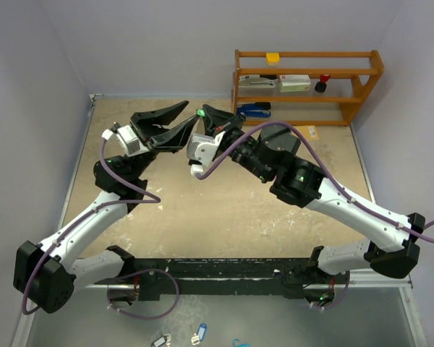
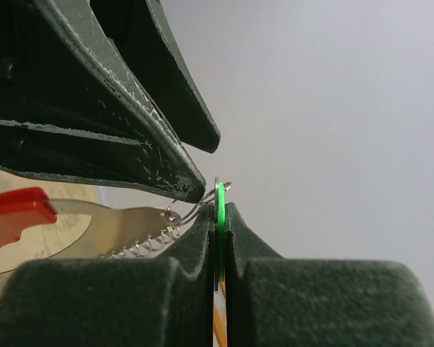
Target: Remove the keys from the keyring
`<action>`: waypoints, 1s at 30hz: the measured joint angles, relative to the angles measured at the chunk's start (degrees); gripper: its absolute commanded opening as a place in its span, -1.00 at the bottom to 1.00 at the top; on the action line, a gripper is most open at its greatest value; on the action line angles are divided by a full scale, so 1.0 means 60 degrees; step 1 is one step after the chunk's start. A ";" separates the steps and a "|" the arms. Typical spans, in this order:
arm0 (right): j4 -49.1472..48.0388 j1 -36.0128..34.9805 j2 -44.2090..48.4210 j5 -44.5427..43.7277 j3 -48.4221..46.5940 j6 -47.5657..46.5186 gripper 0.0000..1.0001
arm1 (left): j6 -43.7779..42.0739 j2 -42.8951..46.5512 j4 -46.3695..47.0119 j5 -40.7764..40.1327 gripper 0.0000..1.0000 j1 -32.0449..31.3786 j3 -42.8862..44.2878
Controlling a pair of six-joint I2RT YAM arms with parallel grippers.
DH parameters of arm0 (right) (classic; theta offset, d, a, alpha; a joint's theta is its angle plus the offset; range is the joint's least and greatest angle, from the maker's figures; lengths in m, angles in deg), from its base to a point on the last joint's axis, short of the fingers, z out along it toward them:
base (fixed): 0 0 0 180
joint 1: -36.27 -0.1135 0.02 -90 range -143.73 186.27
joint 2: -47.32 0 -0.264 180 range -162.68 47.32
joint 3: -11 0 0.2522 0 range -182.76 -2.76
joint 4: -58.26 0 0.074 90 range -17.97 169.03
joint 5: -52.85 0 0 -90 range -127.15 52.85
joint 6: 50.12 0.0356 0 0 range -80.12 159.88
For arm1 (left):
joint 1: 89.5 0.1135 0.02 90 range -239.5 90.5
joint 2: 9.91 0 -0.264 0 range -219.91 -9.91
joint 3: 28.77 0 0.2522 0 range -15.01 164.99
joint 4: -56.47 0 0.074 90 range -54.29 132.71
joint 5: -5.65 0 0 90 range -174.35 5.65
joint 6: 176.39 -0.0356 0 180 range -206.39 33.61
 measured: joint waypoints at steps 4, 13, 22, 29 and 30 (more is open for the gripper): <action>0.0007 0.0004 -0.0022 0.0011 0.0000 0.0007 -1.00 | 0.0022 0.0000 0.0004 0.0240 -0.16 0.0000 0.0058; 0.0011 0.0015 -0.0087 0.0000 0.0000 0.0011 -1.00 | -0.0029 0.0084 -0.0339 0.0444 -0.16 0.0000 0.0164; 0.0007 0.0007 -0.0149 0.0015 0.0000 0.0007 -1.00 | -0.0550 0.0718 -0.0933 0.0433 -0.07 -0.0004 -0.0157; 0.0011 0.0007 -0.0186 0.0011 0.0000 0.0007 -1.00 | -0.1100 0.1217 -0.1220 0.0452 -0.04 -0.0007 -0.0732; 0.0007 0.0007 -0.0186 0.0011 0.0000 0.0007 -1.00 | -0.1169 0.1275 -0.1253 0.0437 -0.04 -0.0007 -0.0761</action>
